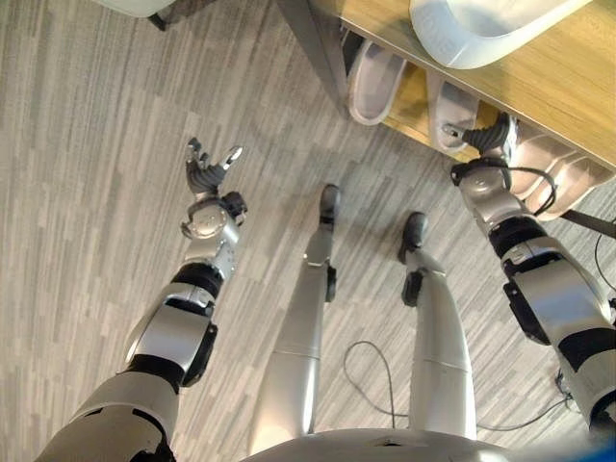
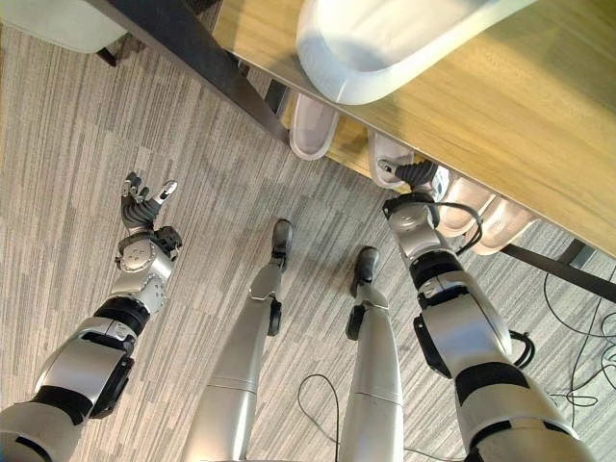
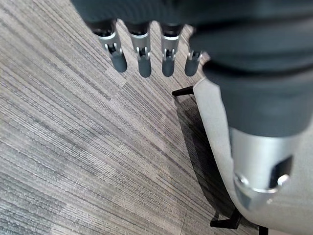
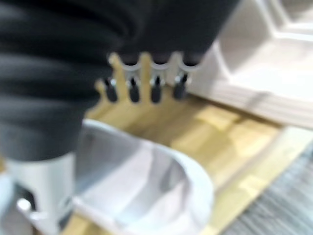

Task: Arrange the slippers neatly on the shoe rack.

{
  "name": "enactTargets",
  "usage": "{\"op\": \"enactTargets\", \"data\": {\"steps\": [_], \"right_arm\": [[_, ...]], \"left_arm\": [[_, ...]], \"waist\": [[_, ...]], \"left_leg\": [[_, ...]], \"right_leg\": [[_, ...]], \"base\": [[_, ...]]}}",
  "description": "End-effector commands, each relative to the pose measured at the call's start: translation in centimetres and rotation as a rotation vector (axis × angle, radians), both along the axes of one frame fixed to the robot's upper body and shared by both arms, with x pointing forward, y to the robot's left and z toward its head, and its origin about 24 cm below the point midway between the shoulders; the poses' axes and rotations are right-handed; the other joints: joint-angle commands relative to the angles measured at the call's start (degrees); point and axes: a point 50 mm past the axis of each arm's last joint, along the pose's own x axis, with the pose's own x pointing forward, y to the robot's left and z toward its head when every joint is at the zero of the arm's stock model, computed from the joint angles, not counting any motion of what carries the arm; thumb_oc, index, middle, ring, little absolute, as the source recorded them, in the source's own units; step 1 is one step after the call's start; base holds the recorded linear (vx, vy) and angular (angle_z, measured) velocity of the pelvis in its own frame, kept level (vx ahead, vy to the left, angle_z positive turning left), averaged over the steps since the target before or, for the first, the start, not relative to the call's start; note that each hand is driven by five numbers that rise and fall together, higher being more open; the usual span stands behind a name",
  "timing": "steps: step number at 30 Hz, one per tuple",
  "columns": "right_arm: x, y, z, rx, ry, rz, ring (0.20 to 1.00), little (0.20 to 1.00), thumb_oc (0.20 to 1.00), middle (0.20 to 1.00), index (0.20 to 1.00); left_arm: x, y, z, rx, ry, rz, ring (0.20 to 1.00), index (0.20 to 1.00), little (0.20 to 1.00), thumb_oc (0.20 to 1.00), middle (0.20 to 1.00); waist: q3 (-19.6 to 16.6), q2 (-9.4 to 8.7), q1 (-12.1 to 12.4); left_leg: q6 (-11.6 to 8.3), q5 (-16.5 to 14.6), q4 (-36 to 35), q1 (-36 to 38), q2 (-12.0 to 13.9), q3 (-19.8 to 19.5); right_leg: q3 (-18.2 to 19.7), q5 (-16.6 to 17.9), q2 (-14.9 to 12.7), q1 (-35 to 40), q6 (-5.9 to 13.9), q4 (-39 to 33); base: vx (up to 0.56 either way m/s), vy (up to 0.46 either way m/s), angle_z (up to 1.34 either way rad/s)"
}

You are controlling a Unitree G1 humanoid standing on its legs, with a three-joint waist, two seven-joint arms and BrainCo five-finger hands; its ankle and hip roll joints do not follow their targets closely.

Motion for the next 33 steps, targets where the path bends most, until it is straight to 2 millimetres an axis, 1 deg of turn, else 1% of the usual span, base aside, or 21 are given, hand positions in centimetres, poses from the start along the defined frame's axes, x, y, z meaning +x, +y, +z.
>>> {"op": "enactTargets", "data": {"steps": [1,8,13,15,17,20,22,23,29,33], "right_arm": [[0.2,0.5,0.9,0.039,-0.048,0.029,1.0,1.0,1.0,1.0,1.0],[0.5,1.3,0.7,0.048,-0.024,0.061,1.0,1.0,1.0,1.0,1.0],[0.8,2.1,0.8,0.053,-0.003,0.102,1.0,1.0,1.0,1.0,1.0],[0.9,2.2,1.1,0.051,-0.004,0.108,1.0,1.0,1.0,1.0,1.0],[1.2,2.6,1.8,0.04,-0.008,0.13,1.0,1.0,1.0,1.0,1.0],[1.4,2.9,2.4,0.034,-0.015,0.14,1.0,1.0,1.0,1.0,1.0],[1.5,3.3,2.7,0.026,-0.018,0.154,1.0,1.0,1.0,1.0,1.0],[1.6,4.0,3.2,0.014,-0.024,0.175,1.0,1.0,1.0,1.0,1.0],[1.8,4.5,3.9,0.014,-0.033,0.197,1.0,1.0,1.0,1.0,1.0],[1.8,4.7,3.5,0.015,-0.015,0.193,1.0,1.0,1.0,1.0,1.0]], "left_arm": [[-0.4,0.6,-1.4,0.022,0.066,0.052,1.0,1.0,1.0,1.0,1.0],[0.2,-0.2,-0.9,0.035,0.068,0.03,1.0,1.0,1.0,1.0,1.0],[0.7,-0.6,0.0,0.077,0.064,0.02,1.0,1.0,1.0,1.0,1.0],[0.9,-0.5,0.3,0.079,0.058,0.024,1.0,1.0,1.0,1.0,1.0],[1.2,-0.7,0.9,0.086,0.049,0.016,1.0,1.0,1.0,1.0,1.0],[1.4,-0.6,1.2,0.091,0.051,0.017,1.0,1.0,1.0,1.0,1.0],[1.6,-0.7,1.7,0.096,0.043,0.014,1.0,1.0,1.0,1.0,1.0],[1.8,-0.8,2.0,0.099,0.039,0.011,1.0,1.0,1.0,1.0,1.0],[2.0,-0.9,2.6,0.108,0.028,0.002,1.0,1.0,1.0,1.0,1.0],[2.1,-1.3,2.5,0.131,0.037,-0.005,1.0,1.0,1.0,1.0,1.0]], "waist": [[-0.5,1.49,0.5],[-0.4,1.55,0.2],[-0.4,1.43,0.1],[-0.4,1.31,0.1],[-0.3,1.34,0.3],[-0.1,1.34,0.4],[0.1,1.37,0.5],[0.2,1.45,0.5],[0.5,1.45,0.6],[0.2,1.26,0.5]], "left_leg": [[0.73,-10.3,1.2,2.1,0.3,4.1],[0.72,-10.2,0.9,2.2,0.4,4.2],[0.67,-10.3,1.2,2.2,0.5,4.1],[0.65,-10.3,1.2,2.2,0.6,4.1],[0.65,-10.2,1.3,2.0,0.5,4.0],[0.63,-10.3,1.3,2.0,0.7,4.2],[0.62,-10.2,1.5,1.7,0.7,4.2],[0.59,-10.2,1.6,1.6,0.8,4.3],[0.57,-10.5,2.8,0.8,0.9,4.4],[0.65,-10.8,3.4,0.5,0.8,4.4]], "right_leg": [[2.9,-1.0,0.9,3.5,1.85,-2.6],[3.1,-1.0,1.1,3.4,1.73,-2.7],[3.3,-1.2,1.2,3.3,1.7,-2.4],[3.3,-1.4,1.2,3.3,1.63,-2.3],[3.3,-1.5,1.2,3.2,1.56,-2.1],[3.3,-1.6,1.2,3.2,1.57,-2.0],[3.1,-1.6,1.1,3.2,1.56,-1.9],[3.0,-1.7,1.1,3.1,1.56,-1.7],[3.0,-1.9,1.0,2.6,1.44,-1.0],[3.0,-2.3,1.2,2.4,1.25,-0.5]], "base": [[0.0,0.0,0.0],[0.0,0.0,0.0],[0.01,-0.015,0.0],[0.01,-0.02,0.0],[0.0,0.0,0.0],[0.0,0.0,0.0],[0.02,0.005,0.01],[0.0,0.0,0.0],[0.0,0.0,0.0],[0.0,0.0,0.0]]}}
